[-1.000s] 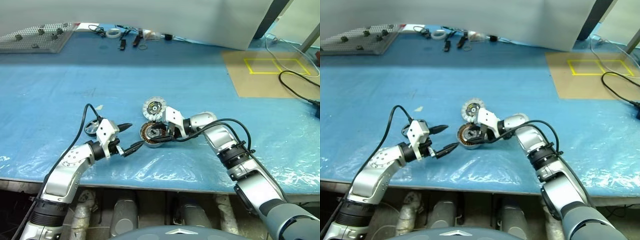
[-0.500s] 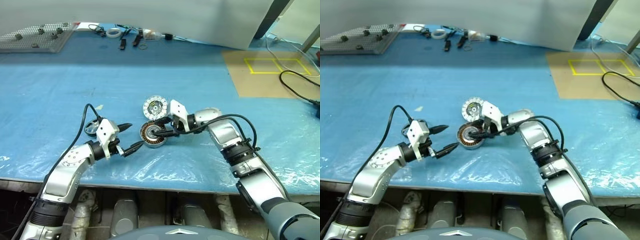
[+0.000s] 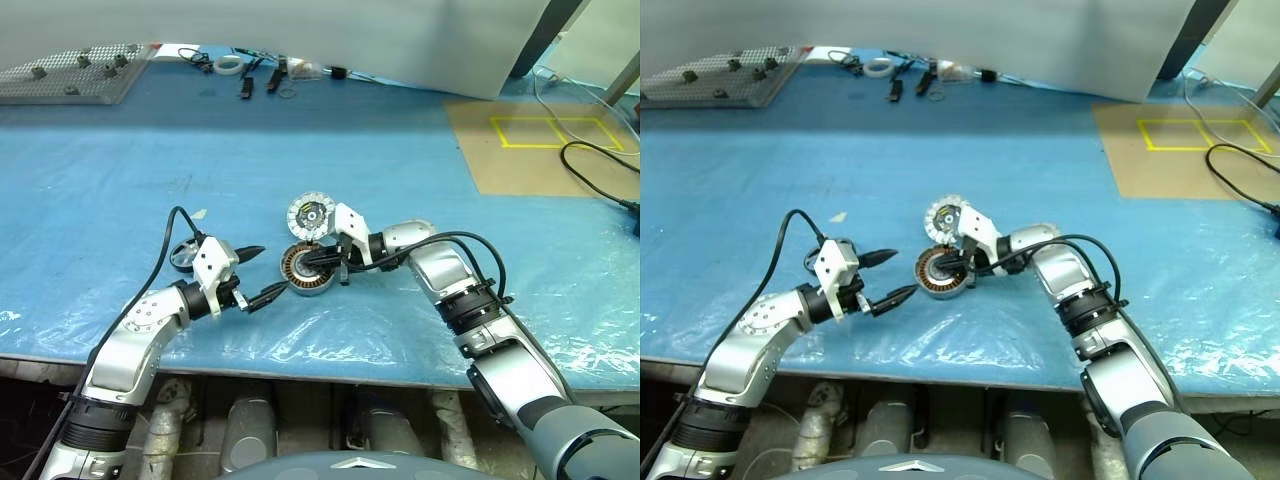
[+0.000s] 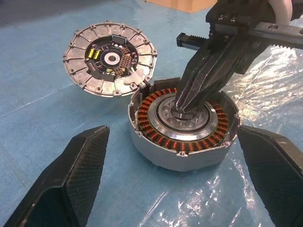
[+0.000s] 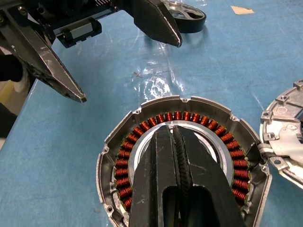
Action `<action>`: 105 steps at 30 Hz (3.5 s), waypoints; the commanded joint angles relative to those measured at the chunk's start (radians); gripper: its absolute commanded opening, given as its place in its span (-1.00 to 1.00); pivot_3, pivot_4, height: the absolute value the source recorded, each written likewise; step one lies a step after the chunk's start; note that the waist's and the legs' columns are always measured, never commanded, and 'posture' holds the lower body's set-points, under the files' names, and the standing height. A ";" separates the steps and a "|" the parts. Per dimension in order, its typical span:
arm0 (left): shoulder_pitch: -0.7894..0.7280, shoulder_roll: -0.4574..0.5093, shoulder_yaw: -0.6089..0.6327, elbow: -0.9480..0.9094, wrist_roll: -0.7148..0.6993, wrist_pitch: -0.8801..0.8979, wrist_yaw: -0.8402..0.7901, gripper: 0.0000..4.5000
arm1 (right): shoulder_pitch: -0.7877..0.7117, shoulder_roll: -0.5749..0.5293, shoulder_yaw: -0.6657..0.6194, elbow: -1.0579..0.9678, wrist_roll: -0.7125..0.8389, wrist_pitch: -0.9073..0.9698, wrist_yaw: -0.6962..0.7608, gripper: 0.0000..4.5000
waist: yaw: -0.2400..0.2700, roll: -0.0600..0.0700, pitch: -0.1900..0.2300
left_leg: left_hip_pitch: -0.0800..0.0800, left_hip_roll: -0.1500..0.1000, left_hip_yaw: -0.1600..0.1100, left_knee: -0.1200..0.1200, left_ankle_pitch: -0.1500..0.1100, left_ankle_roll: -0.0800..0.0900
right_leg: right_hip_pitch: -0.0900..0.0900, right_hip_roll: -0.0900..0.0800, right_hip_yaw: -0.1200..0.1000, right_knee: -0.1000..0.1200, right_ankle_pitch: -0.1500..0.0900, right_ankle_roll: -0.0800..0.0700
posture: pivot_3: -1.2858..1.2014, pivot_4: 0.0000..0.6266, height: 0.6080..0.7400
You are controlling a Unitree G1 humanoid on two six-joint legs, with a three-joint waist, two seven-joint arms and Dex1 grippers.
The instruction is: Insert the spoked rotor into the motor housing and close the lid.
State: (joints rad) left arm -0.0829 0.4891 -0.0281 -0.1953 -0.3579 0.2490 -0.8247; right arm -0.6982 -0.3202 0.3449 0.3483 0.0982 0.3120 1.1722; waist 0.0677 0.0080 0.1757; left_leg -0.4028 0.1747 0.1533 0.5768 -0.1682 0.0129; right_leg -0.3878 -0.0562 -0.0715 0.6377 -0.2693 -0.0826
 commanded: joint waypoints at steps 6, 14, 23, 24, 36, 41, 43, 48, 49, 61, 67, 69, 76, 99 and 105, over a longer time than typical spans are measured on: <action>-0.008 0.006 0.016 -0.010 -0.008 -0.012 -0.005 1.00 | -0.011 0.020 0.010 0.033 -0.019 -0.041 -0.014 -0.99 | 0.000 0.000 0.000 | 0.000 0.000 0.000 0.000 0.000 0.000 | 0.000 0.000 0.000 0.000 0.000 0.000 | 0.03 -0.52 1.00; -0.010 0.006 0.016 -0.002 -0.006 -0.018 -0.008 1.00 | 0.008 0.009 0.068 0.086 -0.100 -0.085 -0.027 -0.99 | -0.001 0.000 0.000 | 0.002 0.000 0.000 0.000 0.000 0.000 | 0.001 0.000 0.000 0.000 0.000 0.000 | 0.03 -0.52 1.00; -0.011 0.007 0.016 0.004 -0.004 -0.025 -0.010 1.00 | 0.015 0.006 0.106 0.184 -0.173 -0.083 -0.072 -0.99 | 0.001 0.000 -0.001 | 0.021 0.000 0.000 -0.002 -0.001 -0.002 | 0.019 0.000 0.001 -0.002 -0.001 0.000 | 0.03 -0.52 1.00; -0.011 0.007 0.016 0.004 -0.004 -0.025 -0.011 1.00 | 0.013 0.012 0.103 0.193 -0.170 -0.062 -0.078 -0.99 | 0.001 0.000 -0.001 | 0.025 -0.001 0.000 -0.004 -0.001 -0.002 | 0.023 0.000 0.002 -0.003 -0.001 0.001 | 0.03 -0.52 1.00; -0.018 0.010 0.014 0.012 -0.001 -0.027 -0.019 1.00 | 0.036 0.029 -0.022 0.033 0.033 0.185 0.009 -0.99 | 0.002 -0.001 -0.007 | 0.027 -0.004 0.002 -0.015 -0.002 -0.002 | 0.027 0.000 0.005 -0.017 -0.002 0.003 | 0.03 -0.52 1.00; -0.023 0.009 0.013 0.020 0.000 -0.030 -0.022 1.00 | -0.027 0.068 -0.161 -0.030 0.183 0.273 -0.013 -0.99 | 0.001 -0.001 -0.006 | 0.008 -0.003 0.001 -0.014 0.001 0.001 | 0.009 0.000 0.001 -0.014 -0.001 0.003 | 0.03 -0.52 1.00; -0.025 0.008 0.013 0.023 0.001 -0.032 -0.023 1.00 | -0.050 0.073 -0.193 -0.031 0.207 0.284 -0.030 -0.99 | -0.001 -0.001 -0.006 | 0.002 -0.003 0.001 -0.013 0.001 0.001 | 0.003 0.000 0.001 -0.012 -0.001 0.003 | 0.03 -0.52 1.00; -0.026 0.006 0.013 0.030 0.001 -0.036 -0.024 1.00 | -0.058 0.062 -0.187 -0.074 0.228 0.311 -0.024 -0.99 | 0.000 -0.001 -0.006 | -0.001 -0.002 0.001 -0.012 0.001 0.001 | 0.000 0.000 -0.001 -0.012 -0.001 0.003 | 0.03 -0.52 1.00; -0.026 0.006 0.014 0.032 0.001 -0.037 -0.025 1.00 | -0.056 0.059 -0.179 -0.080 0.226 0.313 -0.022 -0.99 | 0.001 -0.001 -0.006 | -0.001 -0.002 0.001 -0.012 0.001 0.001 | 0.000 0.000 -0.001 -0.012 -0.001 0.003 | 0.03 -0.52 1.00; -0.026 0.009 0.019 0.036 -0.001 -0.042 -0.028 1.00 | -0.001 0.020 -0.031 0.011 0.077 0.190 -0.041 -0.99 | 0.000 -0.001 -0.006 | -0.001 -0.002 0.000 -0.010 0.001 0.001 | 0.001 0.000 -0.001 -0.012 -0.001 0.003 | 0.03 -0.52 1.00; -0.030 0.012 0.021 0.037 -0.001 -0.039 -0.027 1.00 | 0.012 0.014 -0.008 0.043 0.051 0.165 -0.032 -0.99 | 0.000 -0.001 -0.006 | 0.000 -0.002 0.000 -0.010 0.001 0.001 | 0.002 0.000 -0.001 -0.012 -0.001 0.003 | 0.03 -0.52 1.00; -0.029 0.013 0.021 0.036 -0.001 -0.038 -0.027 1.00 | 0.024 0.006 0.014 0.050 0.026 0.141 -0.036 -0.99 | 0.000 -0.001 -0.006 | 0.001 -0.002 0.000 -0.009 0.001 0.001 | 0.003 0.000 -0.001 -0.012 -0.001 0.003 | 0.03 -0.52 1.00; -0.026 0.028 0.042 0.029 -0.016 -0.030 -0.028 1.00 | 0.007 0.028 -0.078 0.000 0.131 0.168 -0.022 -0.99 | 0.000 -0.001 -0.006 | 0.006 -0.002 0.000 -0.009 0.000 0.001 | 0.008 0.000 -0.001 -0.012 -0.001 0.003 | 0.03 -0.52 1.00; -0.336 0.466 0.153 0.283 0.023 0.047 -0.250 1.00 | 0.029 -0.084 -0.150 -0.262 0.240 0.303 -0.055 -0.99 | 0.010 -0.001 -0.006 | 0.000 -0.002 -0.002 -0.006 0.002 -0.002 | 0.004 0.000 -0.003 -0.011 -0.001 0.003 | 0.03 -0.52 1.00; -0.653 0.487 -0.071 0.647 0.208 -0.096 -0.493 1.00 | 0.061 -0.057 -0.137 -0.269 0.231 0.285 -0.105 -0.99 | 0.009 -0.001 -0.006 | -0.001 -0.003 -0.001 -0.007 0.003 -0.003 | 0.003 -0.001 -0.002 -0.011 -0.001 0.003 | 0.03 -0.52 1.00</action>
State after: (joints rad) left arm -0.6844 0.9686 -0.0653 0.3871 -0.2000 0.2055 -1.2550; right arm -0.6457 -0.3786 0.2122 0.1100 0.3255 0.6127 1.0760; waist 0.0767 0.0071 0.1695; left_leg -0.4045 0.1724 0.1518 0.5696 -0.1650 0.0096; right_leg -0.3858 -0.0570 -0.0744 0.6270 -0.2697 -0.0790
